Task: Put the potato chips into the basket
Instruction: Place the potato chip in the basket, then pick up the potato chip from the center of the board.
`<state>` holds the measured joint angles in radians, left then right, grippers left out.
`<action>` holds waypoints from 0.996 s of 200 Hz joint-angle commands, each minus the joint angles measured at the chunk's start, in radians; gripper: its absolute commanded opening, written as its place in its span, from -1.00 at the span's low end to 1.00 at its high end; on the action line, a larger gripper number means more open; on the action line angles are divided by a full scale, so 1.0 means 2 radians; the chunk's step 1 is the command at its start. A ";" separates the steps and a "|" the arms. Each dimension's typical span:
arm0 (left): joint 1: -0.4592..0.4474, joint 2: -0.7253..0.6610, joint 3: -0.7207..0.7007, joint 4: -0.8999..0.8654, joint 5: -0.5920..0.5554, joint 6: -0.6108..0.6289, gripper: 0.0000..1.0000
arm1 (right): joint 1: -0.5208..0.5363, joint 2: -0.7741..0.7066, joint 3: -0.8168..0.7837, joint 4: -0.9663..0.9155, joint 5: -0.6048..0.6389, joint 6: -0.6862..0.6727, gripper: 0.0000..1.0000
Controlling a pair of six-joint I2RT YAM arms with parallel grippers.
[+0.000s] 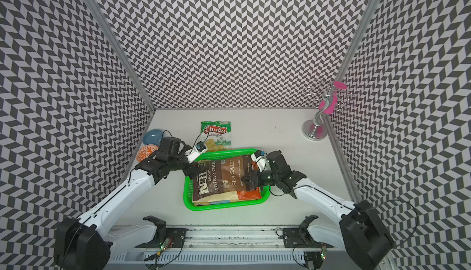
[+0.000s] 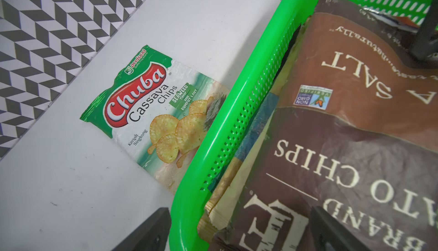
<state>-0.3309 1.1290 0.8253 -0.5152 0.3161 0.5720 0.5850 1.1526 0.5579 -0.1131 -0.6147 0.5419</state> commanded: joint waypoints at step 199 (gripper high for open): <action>0.131 0.489 0.474 -0.011 0.032 -0.209 0.88 | 0.001 -0.206 0.034 0.069 0.218 -0.039 0.29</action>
<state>-0.0711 2.0632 1.6993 -0.4965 0.3241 0.1619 0.5861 0.7780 0.6422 -0.0032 -0.2119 0.4713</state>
